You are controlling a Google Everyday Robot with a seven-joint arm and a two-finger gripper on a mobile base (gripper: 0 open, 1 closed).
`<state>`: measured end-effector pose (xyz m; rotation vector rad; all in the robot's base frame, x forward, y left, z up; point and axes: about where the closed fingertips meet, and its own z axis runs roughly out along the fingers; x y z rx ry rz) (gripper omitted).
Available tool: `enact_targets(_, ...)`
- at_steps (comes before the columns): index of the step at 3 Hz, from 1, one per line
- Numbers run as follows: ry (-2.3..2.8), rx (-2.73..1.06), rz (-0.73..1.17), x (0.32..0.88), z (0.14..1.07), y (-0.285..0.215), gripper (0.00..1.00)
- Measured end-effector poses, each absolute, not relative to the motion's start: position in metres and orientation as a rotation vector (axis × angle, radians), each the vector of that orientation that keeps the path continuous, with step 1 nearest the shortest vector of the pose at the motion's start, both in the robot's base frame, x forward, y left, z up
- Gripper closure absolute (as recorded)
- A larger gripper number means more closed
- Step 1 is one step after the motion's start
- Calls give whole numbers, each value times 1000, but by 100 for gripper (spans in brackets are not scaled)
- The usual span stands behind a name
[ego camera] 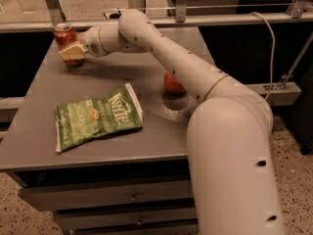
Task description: Pick coke can
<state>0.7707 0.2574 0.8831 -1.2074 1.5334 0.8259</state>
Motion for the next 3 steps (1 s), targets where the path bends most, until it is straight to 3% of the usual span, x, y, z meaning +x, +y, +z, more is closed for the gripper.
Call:
enact_targets(1, 1520, -1174, 803, 774, 896, 228, 100)
enact_targets(2, 1556, -1139, 750, 773, 922, 183, 100)
enact_targets(3, 1556, -1139, 750, 773, 922, 183, 100)
